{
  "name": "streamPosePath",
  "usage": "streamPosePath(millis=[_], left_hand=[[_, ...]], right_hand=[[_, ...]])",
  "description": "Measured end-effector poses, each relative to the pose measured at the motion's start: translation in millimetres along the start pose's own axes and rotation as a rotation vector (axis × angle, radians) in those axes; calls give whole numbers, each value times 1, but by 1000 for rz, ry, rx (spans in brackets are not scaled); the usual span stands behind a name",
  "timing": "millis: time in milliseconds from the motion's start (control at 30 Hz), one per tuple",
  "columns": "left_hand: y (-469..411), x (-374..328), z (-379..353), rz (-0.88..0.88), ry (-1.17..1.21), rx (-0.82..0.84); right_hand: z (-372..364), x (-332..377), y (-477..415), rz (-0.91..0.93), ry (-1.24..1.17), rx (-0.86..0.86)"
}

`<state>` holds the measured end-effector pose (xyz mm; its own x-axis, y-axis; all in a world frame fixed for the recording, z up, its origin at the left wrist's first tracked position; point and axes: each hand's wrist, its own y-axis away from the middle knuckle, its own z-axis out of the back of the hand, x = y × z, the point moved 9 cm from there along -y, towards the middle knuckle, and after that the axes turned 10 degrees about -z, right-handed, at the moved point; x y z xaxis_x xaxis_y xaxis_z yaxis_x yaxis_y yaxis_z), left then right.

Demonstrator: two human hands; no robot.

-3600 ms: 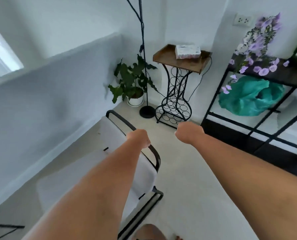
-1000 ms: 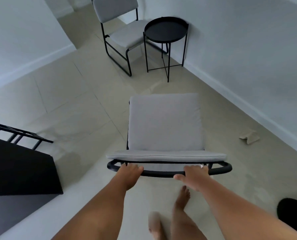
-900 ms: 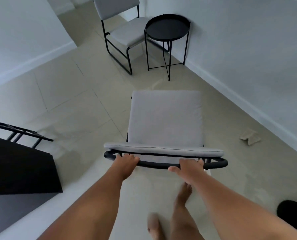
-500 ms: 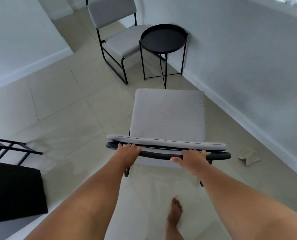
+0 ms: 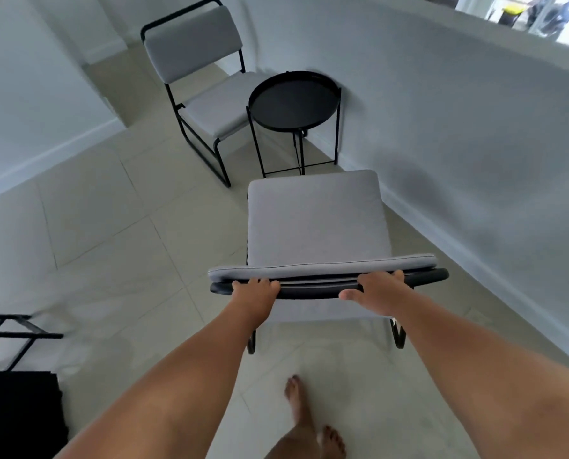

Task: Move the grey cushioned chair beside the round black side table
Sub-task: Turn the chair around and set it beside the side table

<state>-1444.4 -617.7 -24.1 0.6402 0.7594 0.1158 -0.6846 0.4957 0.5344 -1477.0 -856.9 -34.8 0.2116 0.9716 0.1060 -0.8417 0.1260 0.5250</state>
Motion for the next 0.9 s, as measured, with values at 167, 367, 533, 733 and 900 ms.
streamPosePath(millis=[167,367,533,733,900], left_hand=[[-45,-4,23,-97,-26,-46],[-101,-22,59,-278,-73,-49],[-144,-38,96,-391,-104,-73],[-173,-50,118,-330,-83,-31],[-170,-47,121,-197,-61,6]], right_hand=[[19,-23,-40,-5,76,9],[53,-69,-87,-28,81,85],[90,-102,-128,-45,66,140],[122,-125,-151,-16,67,207],[133,-120,-155,75,40,275]])
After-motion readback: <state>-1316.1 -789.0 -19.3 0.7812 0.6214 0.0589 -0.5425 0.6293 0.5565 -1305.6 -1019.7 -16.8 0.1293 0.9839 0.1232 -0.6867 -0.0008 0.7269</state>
